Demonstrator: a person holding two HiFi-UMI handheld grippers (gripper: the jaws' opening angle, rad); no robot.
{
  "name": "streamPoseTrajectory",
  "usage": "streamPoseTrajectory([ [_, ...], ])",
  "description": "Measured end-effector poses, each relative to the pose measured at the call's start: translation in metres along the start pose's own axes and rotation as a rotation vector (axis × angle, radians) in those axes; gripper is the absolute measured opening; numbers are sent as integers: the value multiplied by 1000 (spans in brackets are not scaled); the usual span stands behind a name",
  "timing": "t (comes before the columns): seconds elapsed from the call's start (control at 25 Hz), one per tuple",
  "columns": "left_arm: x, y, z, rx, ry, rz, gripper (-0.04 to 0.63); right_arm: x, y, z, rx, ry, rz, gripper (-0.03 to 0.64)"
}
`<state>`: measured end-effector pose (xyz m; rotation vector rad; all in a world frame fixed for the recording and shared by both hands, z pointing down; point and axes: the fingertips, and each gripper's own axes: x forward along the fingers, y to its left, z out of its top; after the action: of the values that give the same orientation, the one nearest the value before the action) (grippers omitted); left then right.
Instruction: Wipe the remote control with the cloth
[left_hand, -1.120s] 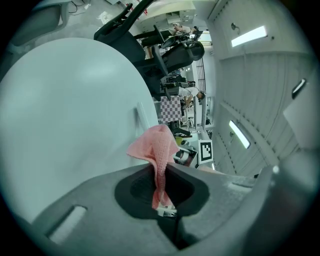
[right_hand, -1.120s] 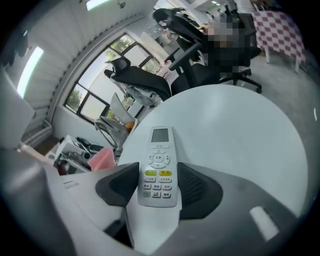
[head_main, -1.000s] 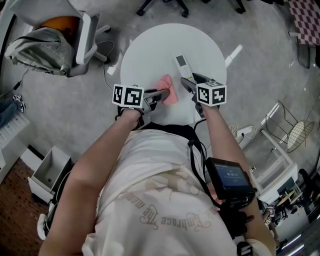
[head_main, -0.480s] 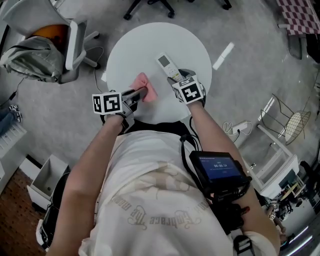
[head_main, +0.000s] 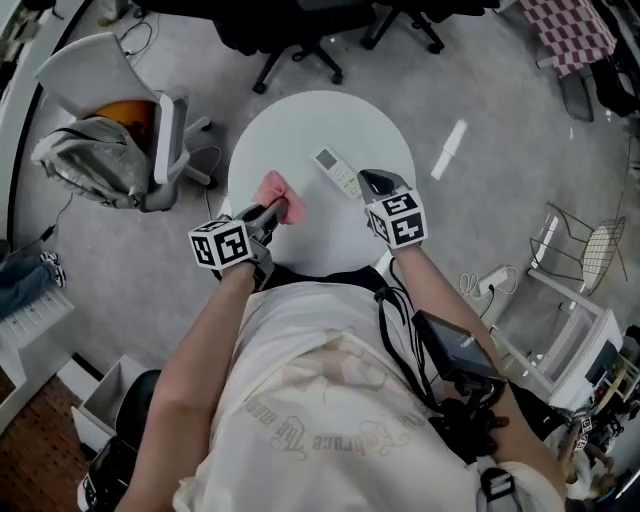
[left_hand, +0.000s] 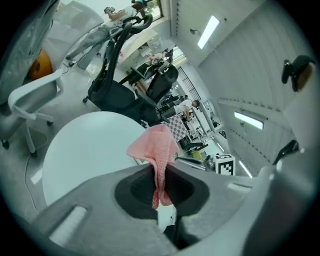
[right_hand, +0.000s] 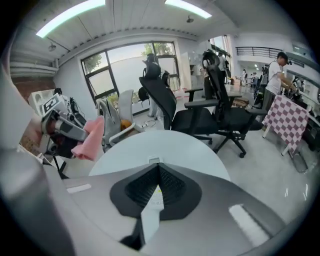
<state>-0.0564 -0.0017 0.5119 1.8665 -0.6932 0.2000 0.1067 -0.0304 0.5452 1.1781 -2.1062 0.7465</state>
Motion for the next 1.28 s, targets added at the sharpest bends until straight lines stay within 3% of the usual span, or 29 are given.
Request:
streamPoseTrajectory([
  [0.2, -10, -23, 28, 189, 1, -27, 21, -39, 11, 35, 25, -144, -28, 6],
  [0.36, -26, -40, 35, 297, 12, -56, 21, -71, 32, 48, 52, -226, -47, 6],
  [0.52, -28, -53, 36, 403, 51, -137, 21, -97, 48, 57, 64, -329, -73, 6],
  [0.68, -33, -65, 26, 488, 91, -209, 21, -115, 66, 49, 93, -369, -109, 6],
  [1.28, -46, -81, 22, 605, 122, -292, 21, -143, 95, 40, 147, -438, -221, 6],
])
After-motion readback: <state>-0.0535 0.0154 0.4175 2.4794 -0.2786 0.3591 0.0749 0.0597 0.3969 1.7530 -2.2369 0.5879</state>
